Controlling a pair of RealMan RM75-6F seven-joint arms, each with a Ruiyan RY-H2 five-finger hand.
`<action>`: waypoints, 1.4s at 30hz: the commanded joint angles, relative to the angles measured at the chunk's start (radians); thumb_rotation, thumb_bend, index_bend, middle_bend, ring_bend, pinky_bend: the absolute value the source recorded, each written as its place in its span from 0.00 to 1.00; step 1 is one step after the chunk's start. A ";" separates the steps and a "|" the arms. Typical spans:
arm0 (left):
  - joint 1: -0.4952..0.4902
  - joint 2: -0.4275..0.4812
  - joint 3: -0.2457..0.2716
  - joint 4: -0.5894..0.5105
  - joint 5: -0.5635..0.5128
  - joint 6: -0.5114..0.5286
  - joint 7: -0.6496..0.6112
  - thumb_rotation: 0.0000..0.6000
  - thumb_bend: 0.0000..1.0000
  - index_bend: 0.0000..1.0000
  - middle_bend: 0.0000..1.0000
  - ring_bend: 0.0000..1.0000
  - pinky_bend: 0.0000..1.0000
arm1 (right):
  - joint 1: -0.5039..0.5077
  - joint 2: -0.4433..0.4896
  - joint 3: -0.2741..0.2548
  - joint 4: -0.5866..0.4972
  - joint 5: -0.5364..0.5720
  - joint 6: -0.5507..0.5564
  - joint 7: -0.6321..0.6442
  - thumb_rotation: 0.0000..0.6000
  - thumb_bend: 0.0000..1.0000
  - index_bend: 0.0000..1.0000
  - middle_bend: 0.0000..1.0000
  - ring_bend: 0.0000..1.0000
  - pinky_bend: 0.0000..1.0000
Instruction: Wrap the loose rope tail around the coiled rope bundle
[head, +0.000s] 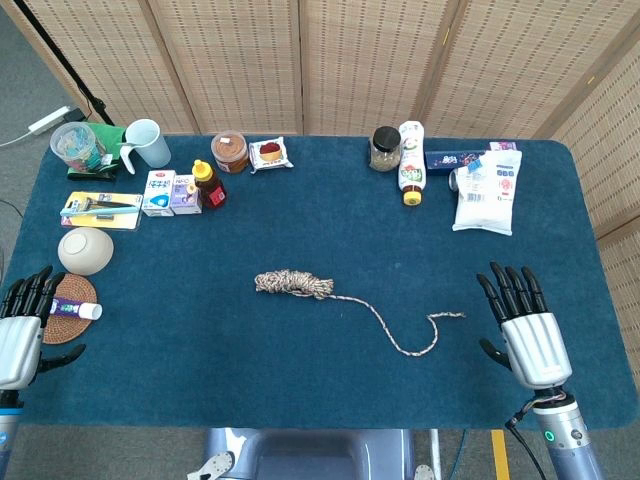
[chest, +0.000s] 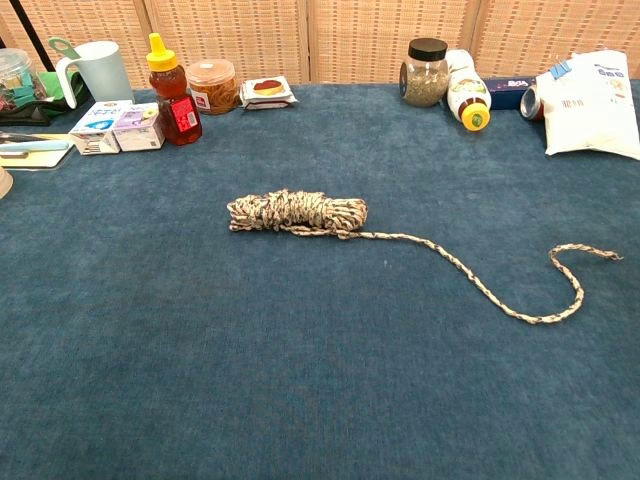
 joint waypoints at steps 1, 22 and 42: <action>-0.001 0.001 0.000 0.000 -0.001 -0.003 -0.003 1.00 0.01 0.00 0.00 0.00 0.00 | -0.001 -0.003 0.002 0.000 0.001 -0.003 0.001 1.00 0.00 0.00 0.00 0.00 0.00; -0.002 0.009 0.005 -0.006 0.006 -0.013 -0.021 1.00 0.01 0.00 0.00 0.00 0.00 | 0.064 -0.060 -0.021 0.037 0.071 -0.220 0.102 1.00 0.00 0.00 0.00 0.00 0.00; -0.009 0.005 0.004 -0.006 -0.004 -0.030 -0.015 1.00 0.01 0.00 0.00 0.00 0.00 | 0.122 -0.171 -0.060 0.171 0.072 -0.348 0.156 1.00 0.27 0.41 0.00 0.00 0.00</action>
